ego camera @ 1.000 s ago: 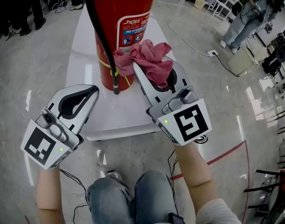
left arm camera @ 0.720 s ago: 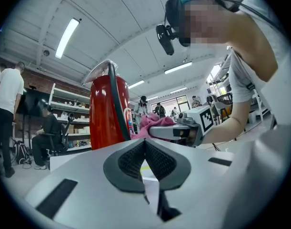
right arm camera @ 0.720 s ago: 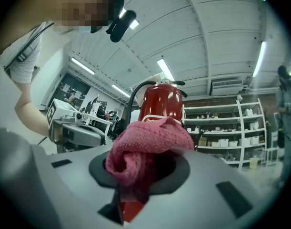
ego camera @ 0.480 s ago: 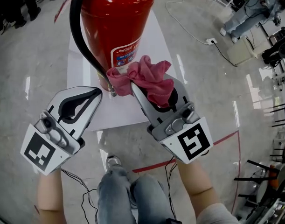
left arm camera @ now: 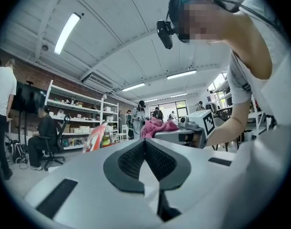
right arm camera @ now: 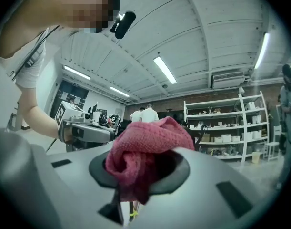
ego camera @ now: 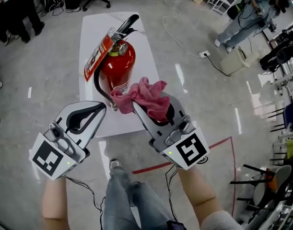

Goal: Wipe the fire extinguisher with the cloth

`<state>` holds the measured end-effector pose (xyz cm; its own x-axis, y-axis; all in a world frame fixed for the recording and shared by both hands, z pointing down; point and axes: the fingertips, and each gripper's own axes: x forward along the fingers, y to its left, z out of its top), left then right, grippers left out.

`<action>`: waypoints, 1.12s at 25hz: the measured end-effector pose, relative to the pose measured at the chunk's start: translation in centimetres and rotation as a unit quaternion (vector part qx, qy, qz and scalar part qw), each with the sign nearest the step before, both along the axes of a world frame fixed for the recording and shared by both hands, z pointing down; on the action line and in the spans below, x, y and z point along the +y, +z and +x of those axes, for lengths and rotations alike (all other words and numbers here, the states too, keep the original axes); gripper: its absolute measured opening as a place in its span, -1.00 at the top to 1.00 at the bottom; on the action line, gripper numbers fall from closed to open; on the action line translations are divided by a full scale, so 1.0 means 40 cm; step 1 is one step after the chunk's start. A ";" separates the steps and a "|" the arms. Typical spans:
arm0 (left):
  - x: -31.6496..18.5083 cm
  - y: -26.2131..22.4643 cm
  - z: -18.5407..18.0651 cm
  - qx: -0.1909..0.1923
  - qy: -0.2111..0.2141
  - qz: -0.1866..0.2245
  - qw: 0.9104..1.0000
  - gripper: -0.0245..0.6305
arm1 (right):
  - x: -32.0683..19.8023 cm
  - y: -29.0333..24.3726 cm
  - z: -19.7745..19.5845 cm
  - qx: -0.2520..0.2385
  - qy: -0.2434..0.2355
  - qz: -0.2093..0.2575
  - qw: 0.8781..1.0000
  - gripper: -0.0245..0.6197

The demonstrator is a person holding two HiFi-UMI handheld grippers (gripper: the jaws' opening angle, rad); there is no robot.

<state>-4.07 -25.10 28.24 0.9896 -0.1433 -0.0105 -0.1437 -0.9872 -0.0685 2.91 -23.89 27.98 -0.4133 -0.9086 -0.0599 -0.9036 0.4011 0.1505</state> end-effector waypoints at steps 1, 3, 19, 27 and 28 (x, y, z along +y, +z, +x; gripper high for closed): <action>0.006 -0.051 -0.001 0.003 -0.006 -0.001 1.000 0.90 | 0.012 -0.042 -0.004 -0.002 -0.001 -0.002 1.000 0.60; 0.018 -0.147 -0.003 0.007 -0.015 -0.003 1.000 0.90 | 0.037 -0.128 -0.013 -0.003 -0.006 -0.006 1.000 0.60; 0.144 -0.501 -0.073 0.011 -0.049 -0.004 0.999 0.90 | 0.163 -0.482 -0.119 -0.016 -0.041 0.002 0.999 0.60; 0.159 -0.519 -0.081 0.010 -0.042 -0.009 0.999 0.90 | 0.166 -0.495 -0.134 -0.017 -0.038 -0.005 0.999 0.60; 0.154 -0.518 -0.082 0.013 -0.042 -0.010 0.999 0.90 | 0.163 -0.492 -0.136 -0.017 -0.037 -0.005 0.999 0.60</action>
